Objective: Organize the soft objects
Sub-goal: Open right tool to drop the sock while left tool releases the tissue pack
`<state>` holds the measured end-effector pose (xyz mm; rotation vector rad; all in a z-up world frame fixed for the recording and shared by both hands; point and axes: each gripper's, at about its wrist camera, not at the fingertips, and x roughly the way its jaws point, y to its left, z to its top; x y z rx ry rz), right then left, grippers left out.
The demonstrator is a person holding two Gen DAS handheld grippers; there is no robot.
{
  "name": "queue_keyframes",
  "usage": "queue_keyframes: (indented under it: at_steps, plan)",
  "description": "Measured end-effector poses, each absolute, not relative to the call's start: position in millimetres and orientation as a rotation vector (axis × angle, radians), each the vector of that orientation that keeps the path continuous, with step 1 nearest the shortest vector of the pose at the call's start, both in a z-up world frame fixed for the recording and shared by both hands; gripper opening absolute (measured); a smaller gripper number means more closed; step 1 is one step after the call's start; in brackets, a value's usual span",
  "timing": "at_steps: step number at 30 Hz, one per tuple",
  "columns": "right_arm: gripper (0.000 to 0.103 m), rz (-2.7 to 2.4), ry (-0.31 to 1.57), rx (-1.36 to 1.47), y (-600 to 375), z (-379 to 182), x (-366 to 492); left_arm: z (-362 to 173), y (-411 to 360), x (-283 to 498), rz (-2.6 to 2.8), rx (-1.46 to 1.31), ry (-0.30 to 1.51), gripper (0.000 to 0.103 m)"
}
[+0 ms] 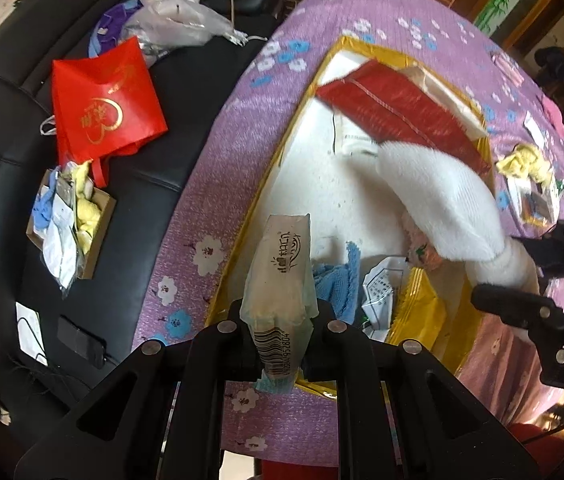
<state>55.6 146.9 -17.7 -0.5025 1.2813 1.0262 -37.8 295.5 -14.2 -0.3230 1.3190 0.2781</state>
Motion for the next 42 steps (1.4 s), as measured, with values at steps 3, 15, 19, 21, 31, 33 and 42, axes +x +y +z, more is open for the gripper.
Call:
queue_keyframes:
  at_steps: [3,15,19,21,31,33,42]
  plan:
    - [0.045,1.018,1.303,-0.488,153.9,-23.8,58.6,-23.3,296.2,-35.8,0.269,-0.322,1.346,0.012]
    - [0.047,0.988,1.359,-0.467,193.5,-49.1,68.1,-33.1,303.9,-33.7,0.266,-0.356,1.358,0.012]
    - [0.048,0.990,1.371,-0.467,196.9,-57.5,69.3,-33.3,305.8,-34.6,0.275,-0.364,1.359,0.012]
    - [0.048,0.993,1.368,-0.466,197.1,-58.1,69.2,-33.0,305.3,-34.2,0.278,-0.359,1.361,0.013]
    - [0.054,1.002,1.363,-0.454,190.5,-54.4,69.6,-33.9,303.6,-34.5,0.318,-0.346,1.382,0.021]
    - [0.058,1.005,1.362,-0.448,186.3,-52.0,69.2,-33.6,302.6,-36.0,0.321,-0.350,1.382,0.023]
    - [0.063,1.025,1.341,-0.459,168.4,-37.4,60.4,-29.2,294.7,-41.4,0.341,-0.330,1.387,0.035]
